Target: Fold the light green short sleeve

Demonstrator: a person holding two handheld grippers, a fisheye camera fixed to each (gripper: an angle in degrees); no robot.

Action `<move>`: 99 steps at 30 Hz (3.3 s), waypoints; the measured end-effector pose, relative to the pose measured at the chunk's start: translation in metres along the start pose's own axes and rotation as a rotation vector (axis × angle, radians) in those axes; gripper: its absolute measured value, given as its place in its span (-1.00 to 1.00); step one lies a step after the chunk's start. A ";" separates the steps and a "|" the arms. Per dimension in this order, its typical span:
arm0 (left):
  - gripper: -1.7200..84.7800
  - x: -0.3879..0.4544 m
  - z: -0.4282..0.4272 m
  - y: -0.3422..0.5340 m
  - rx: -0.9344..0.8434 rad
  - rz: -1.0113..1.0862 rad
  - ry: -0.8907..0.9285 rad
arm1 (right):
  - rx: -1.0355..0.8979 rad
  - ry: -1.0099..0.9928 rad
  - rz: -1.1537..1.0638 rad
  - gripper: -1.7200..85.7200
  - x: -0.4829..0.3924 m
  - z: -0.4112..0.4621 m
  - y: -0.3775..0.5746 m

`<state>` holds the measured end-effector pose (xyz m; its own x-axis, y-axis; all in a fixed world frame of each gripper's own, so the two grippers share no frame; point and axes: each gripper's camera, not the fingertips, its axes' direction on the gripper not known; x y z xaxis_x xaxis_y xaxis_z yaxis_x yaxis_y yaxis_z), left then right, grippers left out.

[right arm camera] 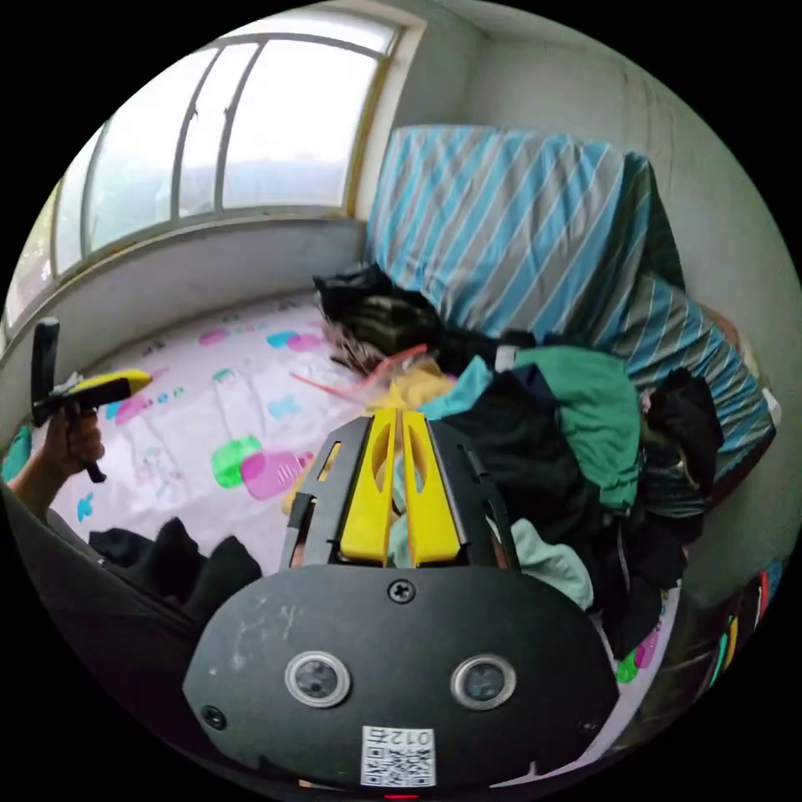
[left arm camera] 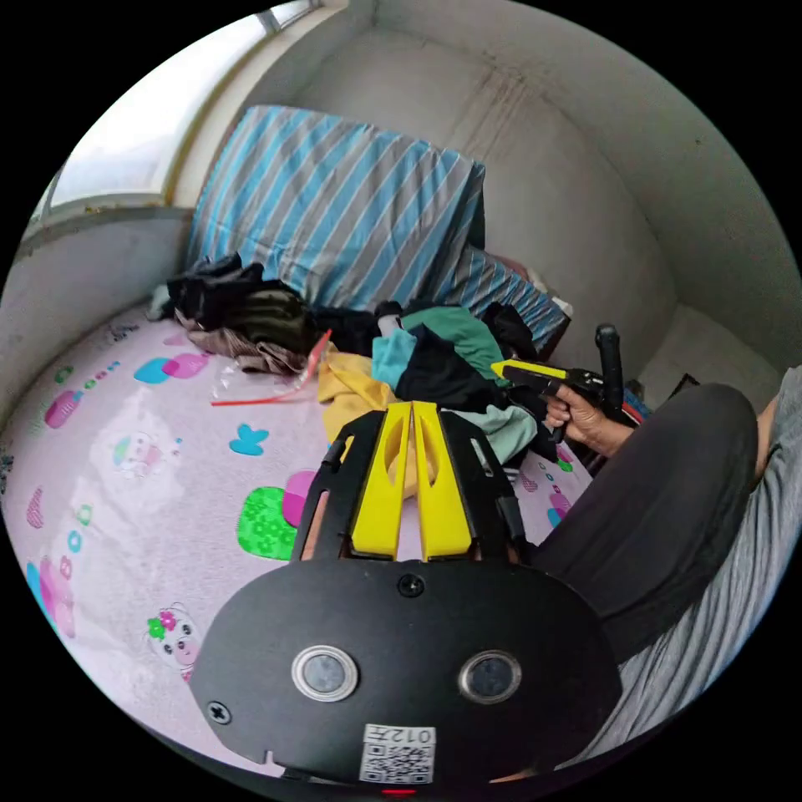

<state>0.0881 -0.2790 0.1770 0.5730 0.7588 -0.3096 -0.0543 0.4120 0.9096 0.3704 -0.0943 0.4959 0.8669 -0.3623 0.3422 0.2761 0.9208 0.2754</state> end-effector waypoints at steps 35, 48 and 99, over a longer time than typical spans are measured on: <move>-0.90 -0.055 -0.065 -0.259 0.135 -0.350 0.304 | 0.102 -0.837 -0.329 -0.98 0.042 -0.183 -0.218; -0.90 -0.060 -0.244 -0.085 -0.087 -0.652 -0.314 | -0.104 -1.015 -0.764 -0.98 -0.160 -0.190 -0.311; -0.79 0.176 -0.275 0.055 0.043 -0.294 -0.580 | -0.377 -1.575 -0.096 -0.98 -0.167 -0.077 -0.497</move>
<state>-0.0385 0.0161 0.0965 0.9079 0.2173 -0.3585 0.1982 0.5311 0.8238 0.1199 -0.4805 0.2322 -0.3542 0.0199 0.9349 0.5873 0.7827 0.2059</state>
